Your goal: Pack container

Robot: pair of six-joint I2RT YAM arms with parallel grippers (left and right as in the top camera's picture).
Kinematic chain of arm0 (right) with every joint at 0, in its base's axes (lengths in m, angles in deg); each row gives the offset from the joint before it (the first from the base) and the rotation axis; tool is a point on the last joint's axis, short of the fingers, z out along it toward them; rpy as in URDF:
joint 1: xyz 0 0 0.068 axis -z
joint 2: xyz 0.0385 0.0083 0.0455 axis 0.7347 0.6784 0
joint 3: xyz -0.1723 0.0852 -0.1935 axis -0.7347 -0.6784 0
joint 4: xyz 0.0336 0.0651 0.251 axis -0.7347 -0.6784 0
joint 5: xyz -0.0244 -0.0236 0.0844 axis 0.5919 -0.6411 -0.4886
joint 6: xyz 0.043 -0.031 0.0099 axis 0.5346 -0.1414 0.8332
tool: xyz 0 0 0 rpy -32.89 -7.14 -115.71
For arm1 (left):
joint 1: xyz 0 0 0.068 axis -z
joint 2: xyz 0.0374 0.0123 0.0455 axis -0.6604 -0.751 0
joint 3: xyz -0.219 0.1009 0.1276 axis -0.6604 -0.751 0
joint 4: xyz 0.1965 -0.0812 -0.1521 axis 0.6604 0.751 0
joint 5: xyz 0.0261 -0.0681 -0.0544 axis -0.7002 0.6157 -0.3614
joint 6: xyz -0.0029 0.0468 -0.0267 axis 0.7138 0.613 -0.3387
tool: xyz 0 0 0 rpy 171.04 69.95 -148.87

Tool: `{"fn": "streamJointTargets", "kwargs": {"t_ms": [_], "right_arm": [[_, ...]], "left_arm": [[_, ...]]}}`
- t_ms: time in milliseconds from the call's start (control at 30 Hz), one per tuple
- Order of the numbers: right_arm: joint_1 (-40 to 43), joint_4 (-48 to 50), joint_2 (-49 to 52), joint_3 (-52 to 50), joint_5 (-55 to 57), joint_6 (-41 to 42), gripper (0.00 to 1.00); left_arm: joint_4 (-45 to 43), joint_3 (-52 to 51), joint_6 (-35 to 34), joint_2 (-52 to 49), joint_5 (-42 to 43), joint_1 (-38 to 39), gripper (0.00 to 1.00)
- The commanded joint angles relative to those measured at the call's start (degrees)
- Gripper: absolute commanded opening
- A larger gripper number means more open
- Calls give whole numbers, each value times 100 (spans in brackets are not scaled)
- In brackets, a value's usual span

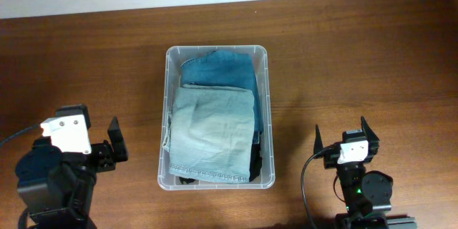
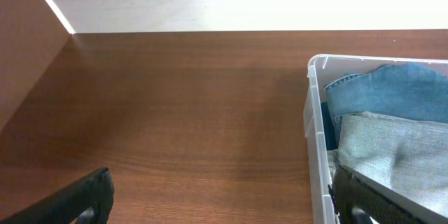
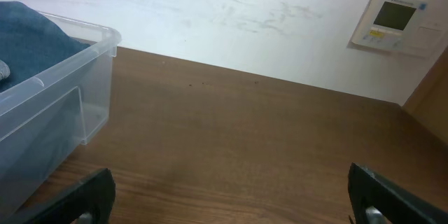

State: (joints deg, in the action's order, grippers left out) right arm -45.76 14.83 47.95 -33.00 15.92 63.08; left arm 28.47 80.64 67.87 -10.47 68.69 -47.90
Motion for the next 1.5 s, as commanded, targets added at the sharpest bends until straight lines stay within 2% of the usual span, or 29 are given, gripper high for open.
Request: {"fn": "streamJointTargets", "kwargs": {"t_ms": [0, 700, 867, 933, 1000, 1233, 1467], "right_arm": [[39, 20, -55, -66, 52, 0, 99], [39, 20, -55, -66, 52, 0, 98], [39, 20, -55, -66, 52, 0, 98], [39, 20, -55, -66, 52, 0, 98], [39, 20, -55, -66, 52, 0, 98], [39, 20, -55, -66, 52, 0, 99], [39, 20, -55, -66, 52, 2, 98]], "left_arm": [[-11, -15, 111, 13, -39, -9, 99], [164, -22, 111, 13, -39, -9, 99], [76, -396, 109, 72, 26, 42, 100], [-223, -787, 109, 223, 24, 105, 99], [-1198, -1862, 109, 876, 26, 262, 100], [-2975, -3738, 111, 2277, 24, 581, 99], [-4767, -5344, 111, 3495, 26, 581, 99]]}}
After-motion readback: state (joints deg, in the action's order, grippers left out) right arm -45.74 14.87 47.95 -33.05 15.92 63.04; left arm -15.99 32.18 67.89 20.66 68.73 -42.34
